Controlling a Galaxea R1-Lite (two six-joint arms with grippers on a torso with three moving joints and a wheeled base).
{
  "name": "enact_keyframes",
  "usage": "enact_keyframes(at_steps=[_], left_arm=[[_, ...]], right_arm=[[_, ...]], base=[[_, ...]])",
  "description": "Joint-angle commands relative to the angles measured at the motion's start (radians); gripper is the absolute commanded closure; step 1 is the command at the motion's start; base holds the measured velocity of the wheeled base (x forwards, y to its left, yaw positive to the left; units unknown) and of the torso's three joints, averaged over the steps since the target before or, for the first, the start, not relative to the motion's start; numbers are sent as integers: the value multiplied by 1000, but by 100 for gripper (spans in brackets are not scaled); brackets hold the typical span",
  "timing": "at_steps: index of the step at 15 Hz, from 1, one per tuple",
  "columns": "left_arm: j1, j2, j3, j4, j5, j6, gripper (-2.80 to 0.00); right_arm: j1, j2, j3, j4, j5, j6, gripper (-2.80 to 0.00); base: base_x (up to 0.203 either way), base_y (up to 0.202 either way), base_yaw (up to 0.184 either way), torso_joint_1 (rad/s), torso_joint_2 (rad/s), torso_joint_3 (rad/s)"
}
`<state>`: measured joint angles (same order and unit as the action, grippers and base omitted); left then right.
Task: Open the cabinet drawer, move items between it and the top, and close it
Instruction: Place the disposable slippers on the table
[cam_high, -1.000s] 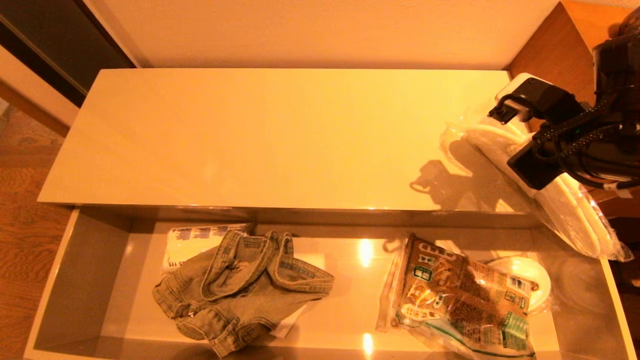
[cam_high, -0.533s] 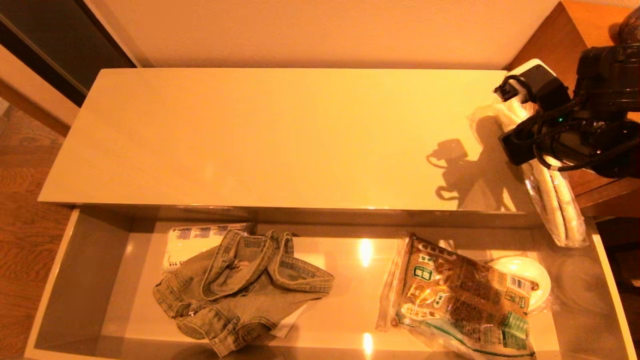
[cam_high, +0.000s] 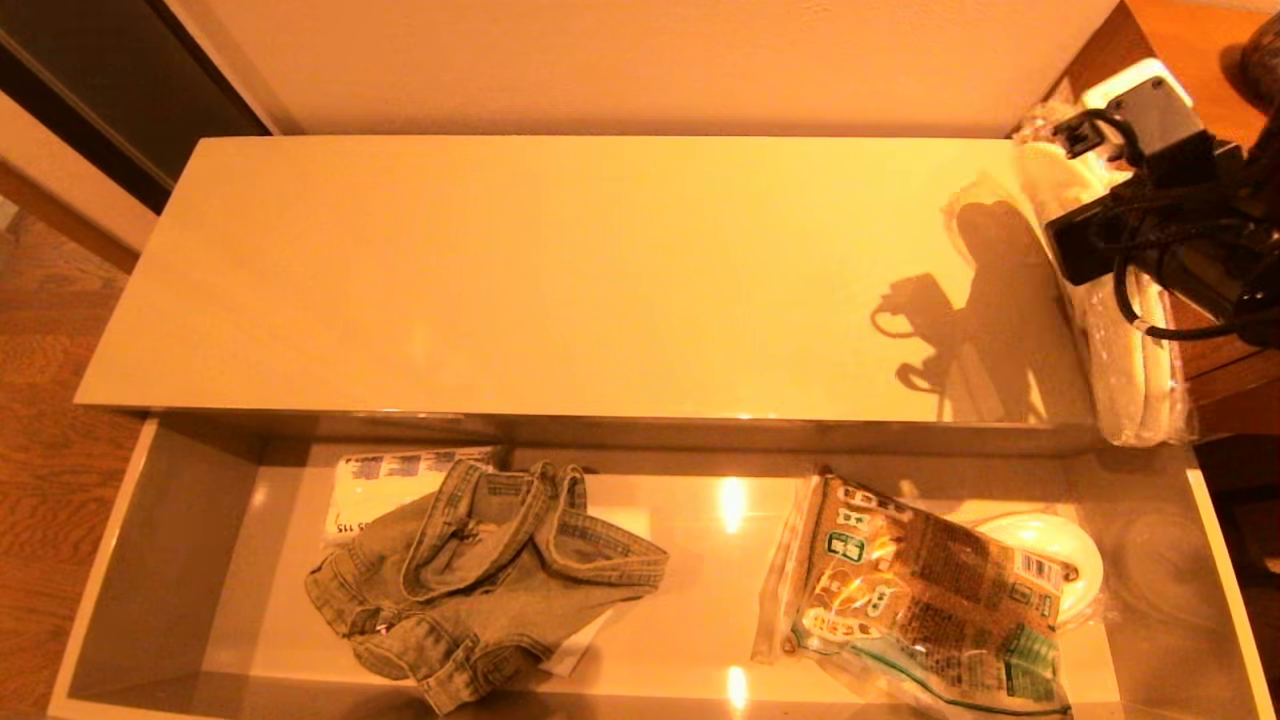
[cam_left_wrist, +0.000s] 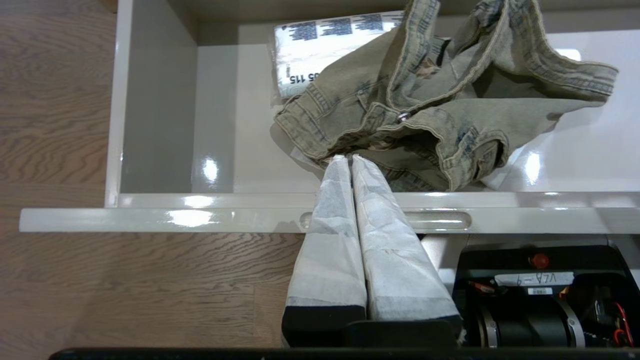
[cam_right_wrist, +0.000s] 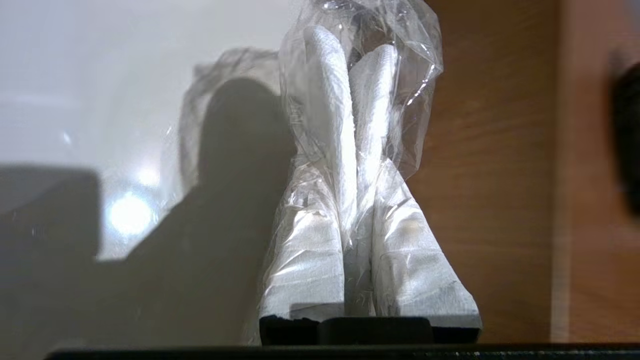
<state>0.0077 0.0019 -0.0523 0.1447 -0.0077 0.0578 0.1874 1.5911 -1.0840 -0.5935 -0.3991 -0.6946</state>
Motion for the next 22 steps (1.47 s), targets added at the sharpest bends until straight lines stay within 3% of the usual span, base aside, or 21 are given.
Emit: enact_keyframes(at_steps=[1, 5, 6, 12, 15, 20, 22], left_arm=[[0, 0, 0, 1, 0, 1, 0], [0, 0, 0, 1, 0, 2, 0], [0, 0, 0, 1, 0, 1, 0], [0, 0, 0, 1, 0, 1, 0], [0, 0, 0, 1, 0, 1, 0], [0, 0, 0, 1, 0, 1, 0], [0, 0, 0, 1, 0, 1, 0]], right_arm=[[1, -42, 10, -7, 10, -5, 0], [-2, -20, 47, -6, 20, -7, 0], [-7, 1, 43, -9, 17, -21, -280], [-11, 21, 83, -147, 25, -50, -280], [-7, -7, 90, -143, 28, -58, -280], [46, -120, 202, -129, 108, -82, -280], [110, -178, 259, -121, 116, -92, -280]], base=[[0, 0, 0, 0, 0, 0], [0, 0, 0, 0, 0, 0], [0, 0, 0, 0, 0, 0], [0, 0, 0, 0, 0, 0], [0, 0, 0, 0, 0, 0], [0, 0, 0, 0, 0, 0], [0, 0, 0, 0, 0, 0]])
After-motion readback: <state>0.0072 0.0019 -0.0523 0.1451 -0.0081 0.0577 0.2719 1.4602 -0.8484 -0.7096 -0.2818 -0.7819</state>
